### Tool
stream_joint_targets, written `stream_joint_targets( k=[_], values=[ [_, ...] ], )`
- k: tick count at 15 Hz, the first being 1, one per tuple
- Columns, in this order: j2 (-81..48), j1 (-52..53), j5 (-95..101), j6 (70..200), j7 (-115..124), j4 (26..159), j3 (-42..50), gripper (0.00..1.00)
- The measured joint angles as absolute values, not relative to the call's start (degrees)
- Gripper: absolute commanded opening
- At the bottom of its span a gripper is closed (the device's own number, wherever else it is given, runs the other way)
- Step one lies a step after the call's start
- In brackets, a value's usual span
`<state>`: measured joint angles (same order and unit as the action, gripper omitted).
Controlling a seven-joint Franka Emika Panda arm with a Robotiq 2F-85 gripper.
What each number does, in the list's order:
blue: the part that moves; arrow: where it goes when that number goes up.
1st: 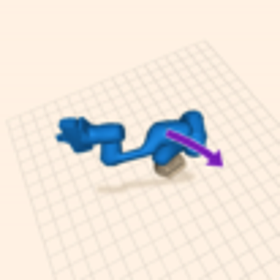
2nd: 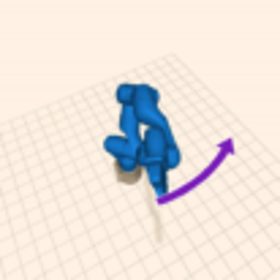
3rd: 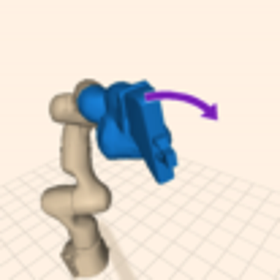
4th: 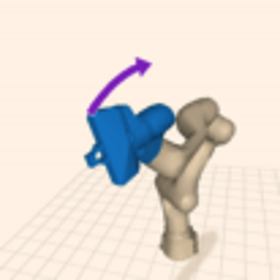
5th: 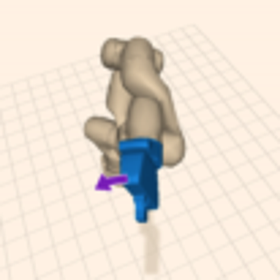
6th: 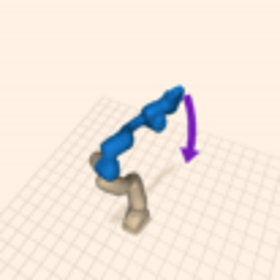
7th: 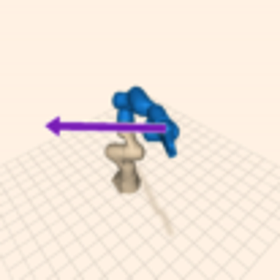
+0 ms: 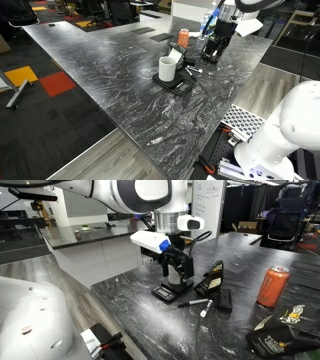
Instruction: Pick up the marker on the left and put it in the white mug
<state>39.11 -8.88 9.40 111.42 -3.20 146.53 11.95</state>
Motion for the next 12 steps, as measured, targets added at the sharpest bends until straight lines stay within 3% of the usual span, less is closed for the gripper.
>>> stream_joint_targets(
  k=[4, 12],
  values=[
    [30.9, -8.9, 5.9, 117.0, -0.2, 142.9, 12.9, 1.0],
    [13.4, -9.7, -0.6, 115.2, 6.2, 132.4, 13.7, 1.0]
  ],
)
